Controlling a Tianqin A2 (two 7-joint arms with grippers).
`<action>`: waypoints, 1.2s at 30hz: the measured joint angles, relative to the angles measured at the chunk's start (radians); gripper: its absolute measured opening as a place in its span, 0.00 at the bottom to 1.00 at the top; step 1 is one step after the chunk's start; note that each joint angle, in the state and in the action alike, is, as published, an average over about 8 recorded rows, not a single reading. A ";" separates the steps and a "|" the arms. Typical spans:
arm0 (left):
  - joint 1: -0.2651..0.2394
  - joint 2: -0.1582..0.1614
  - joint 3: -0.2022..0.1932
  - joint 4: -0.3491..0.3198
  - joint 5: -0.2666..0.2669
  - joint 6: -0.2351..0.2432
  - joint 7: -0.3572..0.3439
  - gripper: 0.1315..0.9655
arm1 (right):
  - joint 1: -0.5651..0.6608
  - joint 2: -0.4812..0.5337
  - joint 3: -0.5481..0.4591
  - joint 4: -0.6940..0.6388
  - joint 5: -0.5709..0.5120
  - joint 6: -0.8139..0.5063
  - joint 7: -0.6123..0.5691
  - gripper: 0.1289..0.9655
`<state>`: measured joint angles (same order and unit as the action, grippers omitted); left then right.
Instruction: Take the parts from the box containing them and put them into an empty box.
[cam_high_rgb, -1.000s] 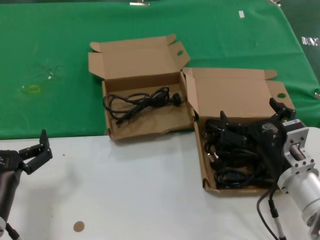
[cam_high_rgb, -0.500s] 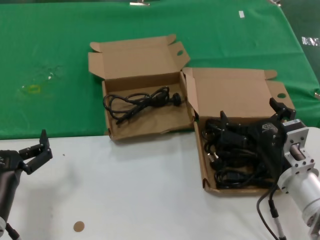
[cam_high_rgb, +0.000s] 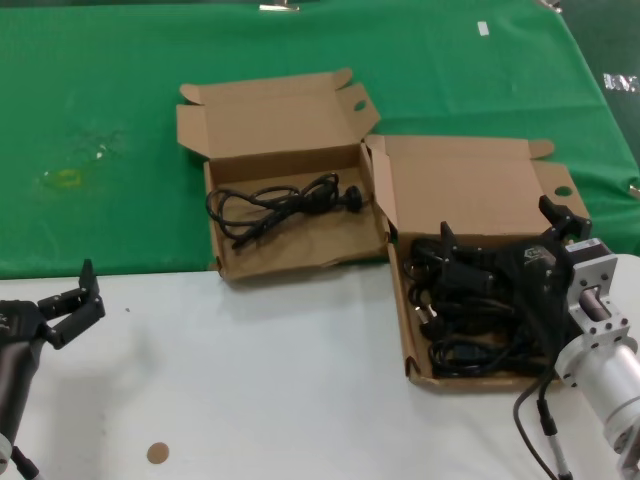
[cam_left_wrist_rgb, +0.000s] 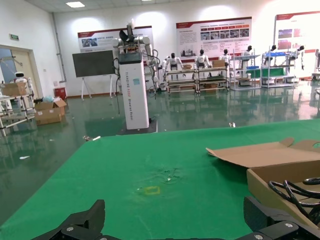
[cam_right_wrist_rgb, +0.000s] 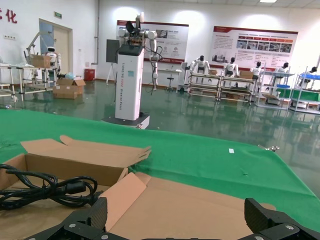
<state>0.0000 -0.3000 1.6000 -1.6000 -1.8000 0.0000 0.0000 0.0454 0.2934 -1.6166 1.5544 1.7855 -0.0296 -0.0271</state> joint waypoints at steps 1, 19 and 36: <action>0.000 0.000 0.000 0.000 0.000 0.000 0.000 1.00 | 0.000 0.000 0.000 0.000 0.000 0.000 0.000 1.00; 0.000 0.000 0.000 0.000 0.000 0.000 0.000 1.00 | 0.000 0.000 0.000 0.000 0.000 0.000 0.000 1.00; 0.000 0.000 0.000 0.000 0.000 0.000 0.000 1.00 | 0.000 0.000 0.000 0.000 0.000 0.000 0.000 1.00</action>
<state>0.0000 -0.3000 1.6000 -1.6000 -1.8000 0.0000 0.0000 0.0454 0.2934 -1.6166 1.5544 1.7855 -0.0296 -0.0271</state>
